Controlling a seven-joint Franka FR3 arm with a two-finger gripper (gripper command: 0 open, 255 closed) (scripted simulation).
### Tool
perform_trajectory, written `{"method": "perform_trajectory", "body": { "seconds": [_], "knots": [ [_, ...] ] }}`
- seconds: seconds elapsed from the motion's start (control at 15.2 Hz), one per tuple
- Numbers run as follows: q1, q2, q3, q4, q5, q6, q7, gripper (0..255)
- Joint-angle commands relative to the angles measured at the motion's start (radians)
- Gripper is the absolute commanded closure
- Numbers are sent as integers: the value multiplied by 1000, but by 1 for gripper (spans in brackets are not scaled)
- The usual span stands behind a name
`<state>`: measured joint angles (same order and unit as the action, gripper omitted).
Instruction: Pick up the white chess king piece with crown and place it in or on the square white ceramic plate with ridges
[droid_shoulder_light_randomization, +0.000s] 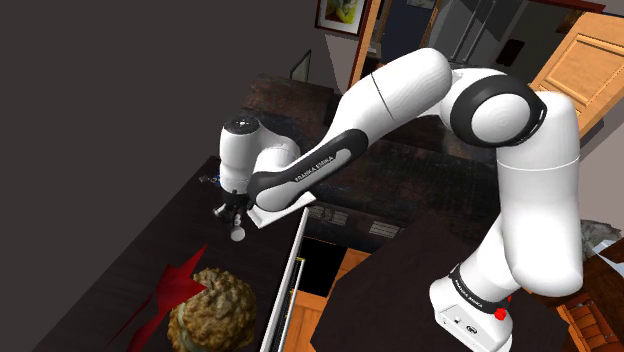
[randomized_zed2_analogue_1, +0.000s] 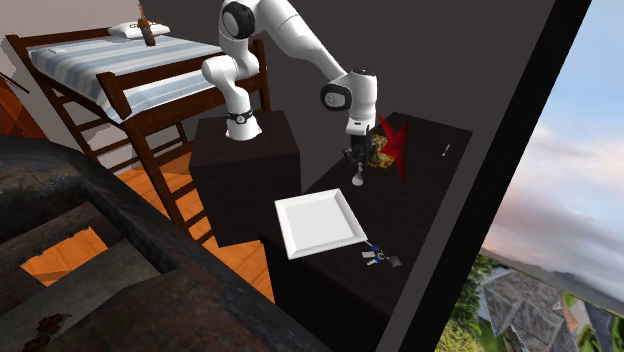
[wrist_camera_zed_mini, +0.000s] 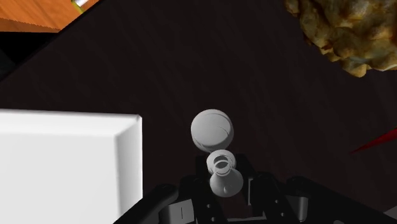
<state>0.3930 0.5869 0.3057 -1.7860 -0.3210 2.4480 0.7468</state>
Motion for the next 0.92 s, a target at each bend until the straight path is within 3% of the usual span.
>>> {"method": "perform_trajectory", "body": {
  "seconds": [0.0, 0.59, 0.86],
  "knots": [
    [-3, -20, 6, -5, 7, -15, -3, 255],
    [-19, -88, 30, 7, 41, -93, -28, 255],
    [-94, -106, 24, -4, 66, -92, -122, 255]
  ]
}}
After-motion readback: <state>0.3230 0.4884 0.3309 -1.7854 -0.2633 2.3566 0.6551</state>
